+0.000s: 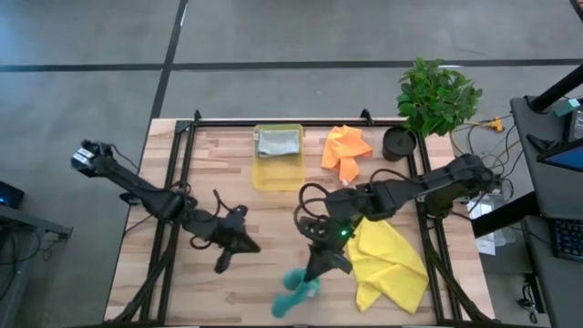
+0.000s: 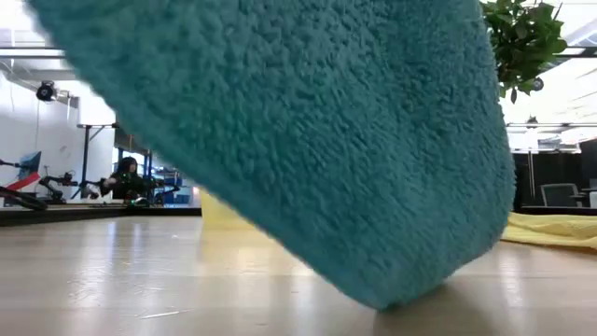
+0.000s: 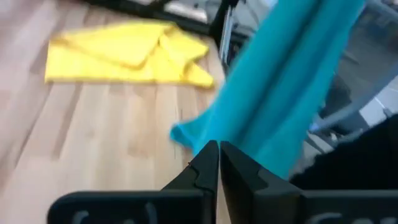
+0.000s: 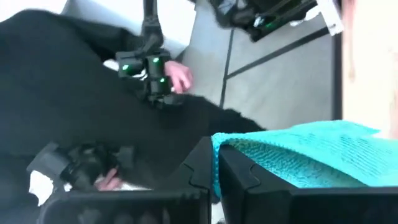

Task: Fold microfiber towels
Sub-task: Fold the light blue microfiber cloth

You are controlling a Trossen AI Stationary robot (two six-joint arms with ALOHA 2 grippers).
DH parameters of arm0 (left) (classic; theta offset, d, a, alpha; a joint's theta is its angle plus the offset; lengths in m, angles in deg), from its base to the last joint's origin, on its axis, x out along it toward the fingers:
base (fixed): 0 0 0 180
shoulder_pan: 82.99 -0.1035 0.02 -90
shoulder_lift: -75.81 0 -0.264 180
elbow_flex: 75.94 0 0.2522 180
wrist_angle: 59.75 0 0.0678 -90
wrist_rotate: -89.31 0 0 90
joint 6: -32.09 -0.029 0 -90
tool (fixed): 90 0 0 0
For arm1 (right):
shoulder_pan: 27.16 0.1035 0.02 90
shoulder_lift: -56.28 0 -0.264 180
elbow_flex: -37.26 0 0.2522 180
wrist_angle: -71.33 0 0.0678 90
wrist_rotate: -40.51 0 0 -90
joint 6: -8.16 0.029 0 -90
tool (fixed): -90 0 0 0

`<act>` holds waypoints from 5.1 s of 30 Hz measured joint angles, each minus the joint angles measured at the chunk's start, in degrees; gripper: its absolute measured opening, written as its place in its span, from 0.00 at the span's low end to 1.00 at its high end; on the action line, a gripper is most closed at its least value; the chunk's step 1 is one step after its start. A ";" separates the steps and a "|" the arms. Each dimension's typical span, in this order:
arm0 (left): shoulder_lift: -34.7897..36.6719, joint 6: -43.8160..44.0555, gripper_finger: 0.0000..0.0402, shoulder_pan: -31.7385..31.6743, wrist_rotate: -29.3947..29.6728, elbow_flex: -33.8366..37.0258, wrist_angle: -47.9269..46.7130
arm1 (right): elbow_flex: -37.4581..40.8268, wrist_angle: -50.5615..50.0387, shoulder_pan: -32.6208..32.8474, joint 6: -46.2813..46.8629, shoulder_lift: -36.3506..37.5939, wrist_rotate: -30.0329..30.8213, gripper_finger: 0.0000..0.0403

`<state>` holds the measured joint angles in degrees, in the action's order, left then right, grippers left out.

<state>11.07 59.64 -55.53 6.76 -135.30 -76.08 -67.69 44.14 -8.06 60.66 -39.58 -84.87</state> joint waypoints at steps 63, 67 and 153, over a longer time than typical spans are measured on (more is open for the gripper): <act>-50.92 10.13 0.45 -12.13 -66.73 -29.79 41.03 | -6.96 -29.42 7.78 -5.24 4.00 9.23 0.02; -50.92 10.08 0.45 -11.87 -66.97 -29.50 41.12 | -6.96 -32.27 7.56 -5.93 5.35 12.08 0.02; -63.21 -19.38 0.45 -12.05 -30.95 -36.27 28.72 | -6.07 -54.67 21.66 0.05 2.02 29.47 0.02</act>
<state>-52.14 40.26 -67.57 -24.19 -171.57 -47.36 -73.76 -10.52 13.59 60.71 -37.57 -55.40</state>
